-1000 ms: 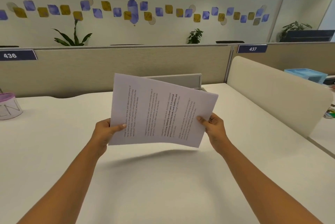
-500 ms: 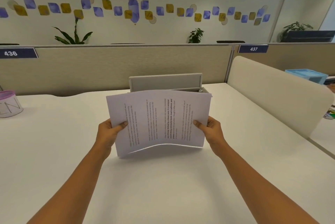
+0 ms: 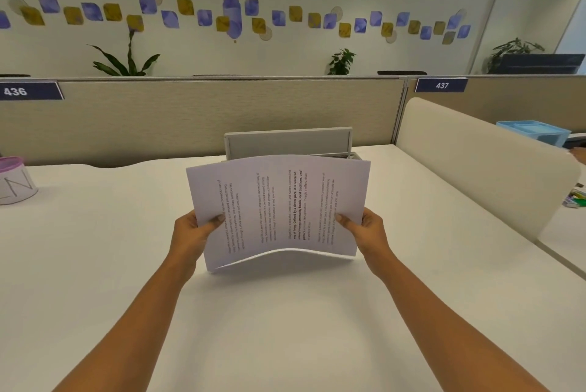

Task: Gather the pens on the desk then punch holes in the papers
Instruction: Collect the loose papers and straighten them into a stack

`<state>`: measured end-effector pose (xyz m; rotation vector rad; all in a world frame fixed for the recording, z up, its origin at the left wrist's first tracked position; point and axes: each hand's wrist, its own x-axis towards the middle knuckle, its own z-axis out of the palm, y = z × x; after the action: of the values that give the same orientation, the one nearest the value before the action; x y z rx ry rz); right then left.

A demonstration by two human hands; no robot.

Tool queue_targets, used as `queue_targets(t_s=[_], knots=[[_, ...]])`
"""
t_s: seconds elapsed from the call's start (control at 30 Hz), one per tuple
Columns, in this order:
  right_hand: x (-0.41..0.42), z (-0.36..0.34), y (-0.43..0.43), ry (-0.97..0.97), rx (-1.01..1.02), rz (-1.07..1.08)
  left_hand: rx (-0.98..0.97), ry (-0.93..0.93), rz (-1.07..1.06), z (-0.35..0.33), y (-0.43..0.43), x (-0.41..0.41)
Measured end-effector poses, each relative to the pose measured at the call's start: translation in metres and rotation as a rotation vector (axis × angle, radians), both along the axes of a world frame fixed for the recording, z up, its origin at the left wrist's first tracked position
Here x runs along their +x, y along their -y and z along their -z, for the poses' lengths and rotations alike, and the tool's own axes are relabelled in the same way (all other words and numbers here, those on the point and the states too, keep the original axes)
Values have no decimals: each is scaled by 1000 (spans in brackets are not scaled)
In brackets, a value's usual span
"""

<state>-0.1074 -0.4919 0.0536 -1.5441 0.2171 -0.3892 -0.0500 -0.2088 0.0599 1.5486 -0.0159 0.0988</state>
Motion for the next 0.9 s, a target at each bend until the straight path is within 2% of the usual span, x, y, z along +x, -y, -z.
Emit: queue_targets(t_s=[0.17, 0.4, 0.53, 0.63, 0.77, 0.9], knots=[[4, -3, 3, 4, -6, 4, 15, 30, -3, -4, 0, 2], [-5, 31, 4, -120, -83, -42, -20, -12, -17, 14, 3, -8], [-5, 36, 9, -103, -61, 14, -9, 15, -29, 11, 3, -8], [-2, 34, 16, -90, 3, 109, -27, 27, -42, 7, 3, -7], [6, 29, 21, -165, 155, 202, -125, 33, -68, -3, 7, -4], [12, 19, 10, -247, 301, 90, -287, 15, -102, -14, 19, -1]])
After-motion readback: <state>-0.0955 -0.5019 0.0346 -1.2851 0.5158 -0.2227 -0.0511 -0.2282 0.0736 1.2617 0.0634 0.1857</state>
